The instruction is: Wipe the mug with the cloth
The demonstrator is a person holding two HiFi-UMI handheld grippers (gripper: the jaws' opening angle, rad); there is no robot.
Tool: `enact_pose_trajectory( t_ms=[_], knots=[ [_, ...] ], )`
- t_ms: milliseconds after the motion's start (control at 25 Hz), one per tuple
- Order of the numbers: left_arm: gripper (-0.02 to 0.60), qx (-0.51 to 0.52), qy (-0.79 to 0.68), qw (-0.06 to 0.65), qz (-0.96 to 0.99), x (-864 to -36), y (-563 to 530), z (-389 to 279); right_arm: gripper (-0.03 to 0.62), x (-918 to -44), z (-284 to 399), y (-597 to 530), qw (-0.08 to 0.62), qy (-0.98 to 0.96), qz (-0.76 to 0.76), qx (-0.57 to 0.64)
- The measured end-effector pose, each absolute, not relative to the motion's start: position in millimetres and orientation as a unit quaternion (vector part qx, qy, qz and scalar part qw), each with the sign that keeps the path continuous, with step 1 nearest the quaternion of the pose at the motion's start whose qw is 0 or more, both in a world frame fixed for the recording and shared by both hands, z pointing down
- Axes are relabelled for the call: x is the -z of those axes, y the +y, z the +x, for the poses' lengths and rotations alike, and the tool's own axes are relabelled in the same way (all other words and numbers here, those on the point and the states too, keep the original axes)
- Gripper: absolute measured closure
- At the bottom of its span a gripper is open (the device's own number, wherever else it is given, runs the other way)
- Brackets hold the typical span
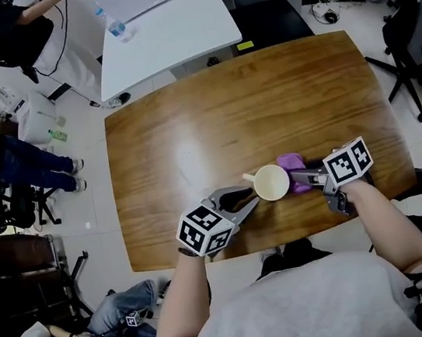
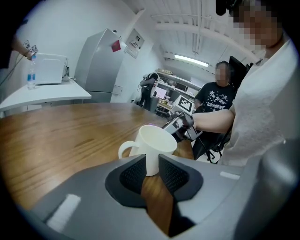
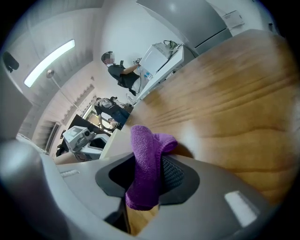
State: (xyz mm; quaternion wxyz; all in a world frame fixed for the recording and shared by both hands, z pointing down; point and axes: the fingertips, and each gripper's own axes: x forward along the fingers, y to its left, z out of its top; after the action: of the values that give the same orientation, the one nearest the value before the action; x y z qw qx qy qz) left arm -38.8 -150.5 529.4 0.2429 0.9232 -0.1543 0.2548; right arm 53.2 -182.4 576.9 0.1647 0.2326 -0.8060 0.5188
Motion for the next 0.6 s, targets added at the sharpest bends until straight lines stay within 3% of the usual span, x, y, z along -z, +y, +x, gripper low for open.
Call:
enact_pose_trajectory(
  t_ms=[240, 600],
  knots=[
    [0.526, -0.26, -0.138, 0.243, 0.924, -528, -140, -34, 0.461, -575, 49, -186, 0.177, -0.813, 0.233, -0.503],
    [0.503, -0.272, -0.13, 0.245, 0.922, -537, -126, -31, 0.461, -574, 56, -198, 0.156, -0.809, 0.254, -0.506]
  ],
)
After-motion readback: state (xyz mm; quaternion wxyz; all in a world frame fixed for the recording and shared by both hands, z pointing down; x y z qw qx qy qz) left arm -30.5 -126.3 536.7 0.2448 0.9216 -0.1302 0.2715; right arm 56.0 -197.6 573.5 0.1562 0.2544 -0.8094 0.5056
